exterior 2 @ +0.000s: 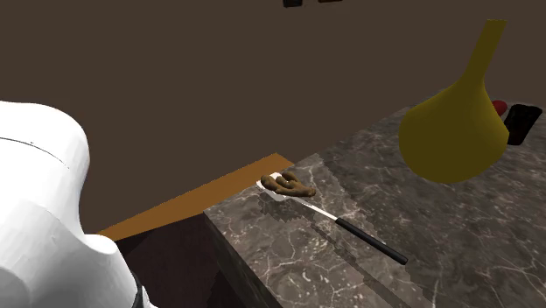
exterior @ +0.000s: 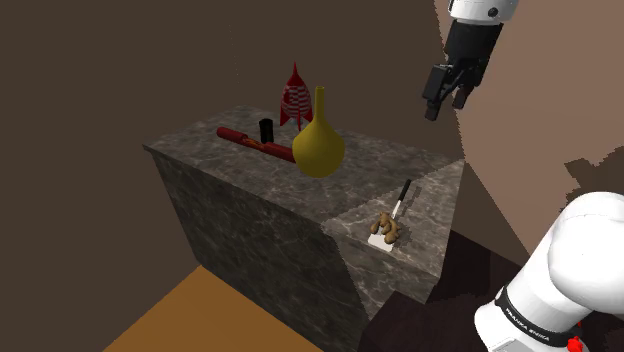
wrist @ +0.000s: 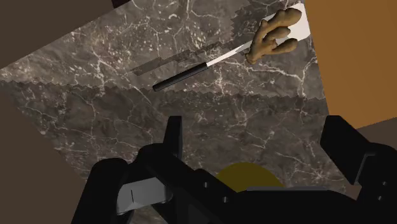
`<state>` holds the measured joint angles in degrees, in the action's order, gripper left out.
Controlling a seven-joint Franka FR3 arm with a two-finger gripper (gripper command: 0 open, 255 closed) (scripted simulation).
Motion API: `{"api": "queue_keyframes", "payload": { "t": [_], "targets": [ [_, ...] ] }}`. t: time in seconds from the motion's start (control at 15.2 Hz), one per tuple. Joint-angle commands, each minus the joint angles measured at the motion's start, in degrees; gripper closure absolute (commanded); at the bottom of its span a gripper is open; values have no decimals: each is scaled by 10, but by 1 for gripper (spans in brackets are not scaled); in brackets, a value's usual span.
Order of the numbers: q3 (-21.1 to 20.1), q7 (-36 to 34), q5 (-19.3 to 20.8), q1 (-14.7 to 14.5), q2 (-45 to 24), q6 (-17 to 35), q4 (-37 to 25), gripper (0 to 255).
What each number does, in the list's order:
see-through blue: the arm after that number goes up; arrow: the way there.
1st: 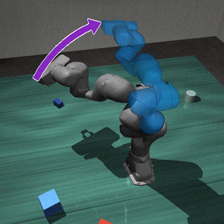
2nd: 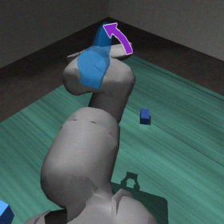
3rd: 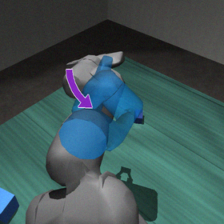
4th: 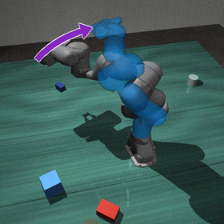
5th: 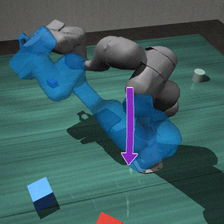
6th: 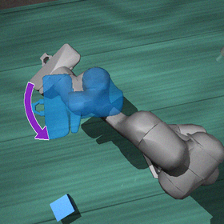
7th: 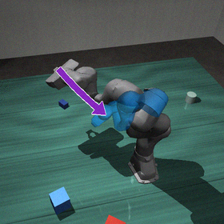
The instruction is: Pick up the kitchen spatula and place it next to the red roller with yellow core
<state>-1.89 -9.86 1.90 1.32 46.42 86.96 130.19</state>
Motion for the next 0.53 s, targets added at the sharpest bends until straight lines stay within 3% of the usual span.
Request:
{"api": "queue_keyframes", "payload": {
  "t": [0.0, 0.46],
  "targets": [
    [0, 0, 0, 0, 0, 0, 0, 0],
    [-76, -220, -32, 66, 30, 137, 152, 0]
  ]
}}
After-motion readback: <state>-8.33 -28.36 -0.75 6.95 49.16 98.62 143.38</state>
